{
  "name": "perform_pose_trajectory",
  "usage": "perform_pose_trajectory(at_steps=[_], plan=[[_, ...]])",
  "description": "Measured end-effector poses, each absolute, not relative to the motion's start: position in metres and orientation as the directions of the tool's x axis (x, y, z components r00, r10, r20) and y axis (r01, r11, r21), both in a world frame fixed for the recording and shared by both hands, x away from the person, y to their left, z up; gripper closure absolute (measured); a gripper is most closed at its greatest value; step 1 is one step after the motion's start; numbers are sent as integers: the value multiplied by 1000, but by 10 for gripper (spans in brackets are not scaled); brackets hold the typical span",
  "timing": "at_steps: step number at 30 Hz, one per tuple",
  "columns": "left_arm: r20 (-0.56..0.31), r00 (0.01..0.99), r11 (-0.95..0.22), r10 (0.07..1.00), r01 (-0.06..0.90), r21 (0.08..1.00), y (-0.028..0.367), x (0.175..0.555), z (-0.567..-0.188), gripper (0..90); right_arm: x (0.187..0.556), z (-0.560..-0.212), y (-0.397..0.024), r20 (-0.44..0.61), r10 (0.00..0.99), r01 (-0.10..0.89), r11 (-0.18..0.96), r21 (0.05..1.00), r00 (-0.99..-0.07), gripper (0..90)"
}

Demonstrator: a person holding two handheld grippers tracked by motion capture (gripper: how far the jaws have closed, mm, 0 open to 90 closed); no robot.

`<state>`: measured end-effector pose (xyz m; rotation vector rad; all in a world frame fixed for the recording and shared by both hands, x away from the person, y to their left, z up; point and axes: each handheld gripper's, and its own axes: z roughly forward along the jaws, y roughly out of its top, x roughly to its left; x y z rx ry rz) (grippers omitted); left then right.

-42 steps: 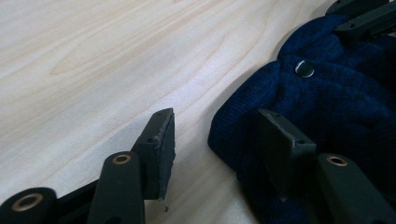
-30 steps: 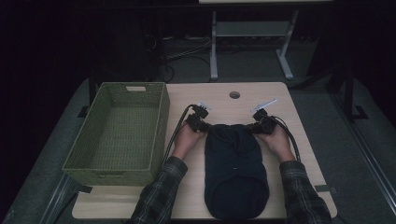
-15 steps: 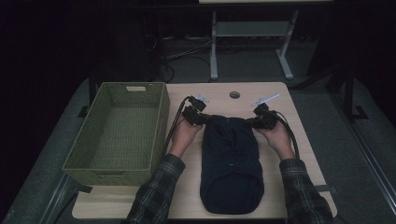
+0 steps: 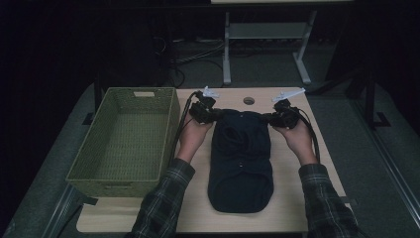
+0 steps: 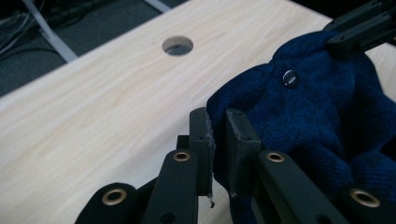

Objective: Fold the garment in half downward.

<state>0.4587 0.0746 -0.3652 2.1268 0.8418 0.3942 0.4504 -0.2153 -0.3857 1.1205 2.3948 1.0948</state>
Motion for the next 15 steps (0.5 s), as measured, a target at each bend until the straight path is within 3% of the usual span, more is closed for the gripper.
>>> perform_pose_trajectory(at_steps=[6, 15], plan=[[12, 734, -450, 679, 402, 797, 78, 447, -350, 821, 439, -365, -213, 19, 743, 483, 415, 772, -669, 805], [36, 753, -465, 657, 366, 806, 82, 421, -356, 820, 416, -373, -209, -17, 735, 445, 428, 786, -678, 804]])
